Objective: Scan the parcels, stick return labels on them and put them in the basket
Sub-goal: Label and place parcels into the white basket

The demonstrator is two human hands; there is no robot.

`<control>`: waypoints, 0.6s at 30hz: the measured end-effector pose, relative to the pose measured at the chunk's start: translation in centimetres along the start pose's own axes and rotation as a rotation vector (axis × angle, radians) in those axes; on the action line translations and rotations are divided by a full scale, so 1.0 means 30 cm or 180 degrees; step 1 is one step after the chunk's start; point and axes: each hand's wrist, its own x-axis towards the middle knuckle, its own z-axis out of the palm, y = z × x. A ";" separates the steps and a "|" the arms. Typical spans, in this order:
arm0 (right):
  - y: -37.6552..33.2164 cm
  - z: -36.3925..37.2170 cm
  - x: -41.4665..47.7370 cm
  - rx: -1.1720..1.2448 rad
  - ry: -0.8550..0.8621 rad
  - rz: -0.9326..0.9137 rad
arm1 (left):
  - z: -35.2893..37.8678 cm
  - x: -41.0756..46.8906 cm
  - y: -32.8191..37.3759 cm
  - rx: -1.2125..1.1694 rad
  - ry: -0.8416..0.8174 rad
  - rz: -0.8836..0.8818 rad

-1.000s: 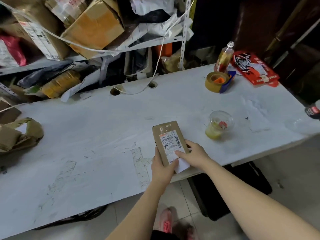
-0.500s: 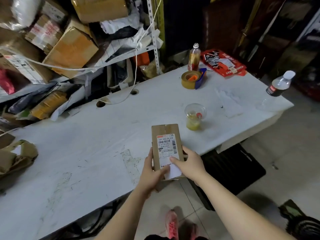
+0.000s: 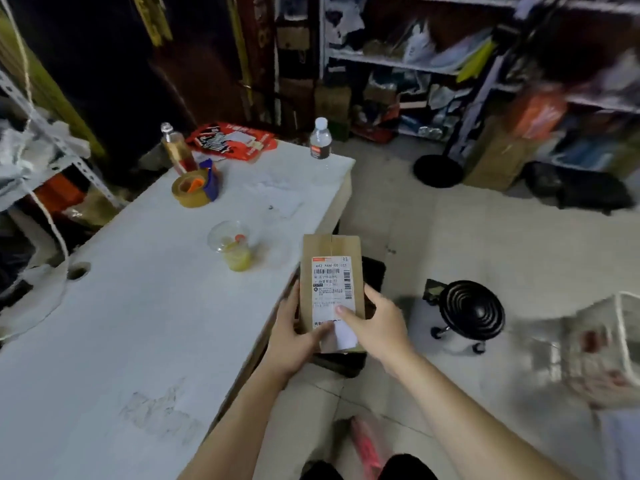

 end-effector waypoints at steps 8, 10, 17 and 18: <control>0.112 -0.330 -0.312 0.0195 0.1505 0.0434 | 0.357 -0.021 0.148 0.0031 -0.1533 0.0436; 0.147 -0.408 -0.409 0.0225 0.1804 0.0555 | 0.457 -0.068 0.193 0.0016 -0.1849 0.0547; 0.326 -0.653 -0.783 0.0360 0.2638 0.0871 | 0.823 -0.315 0.299 0.0298 -0.2691 0.0534; 0.357 -0.689 -0.843 0.0375 0.2741 0.0912 | 0.882 -0.360 0.310 0.0321 -0.2805 0.0533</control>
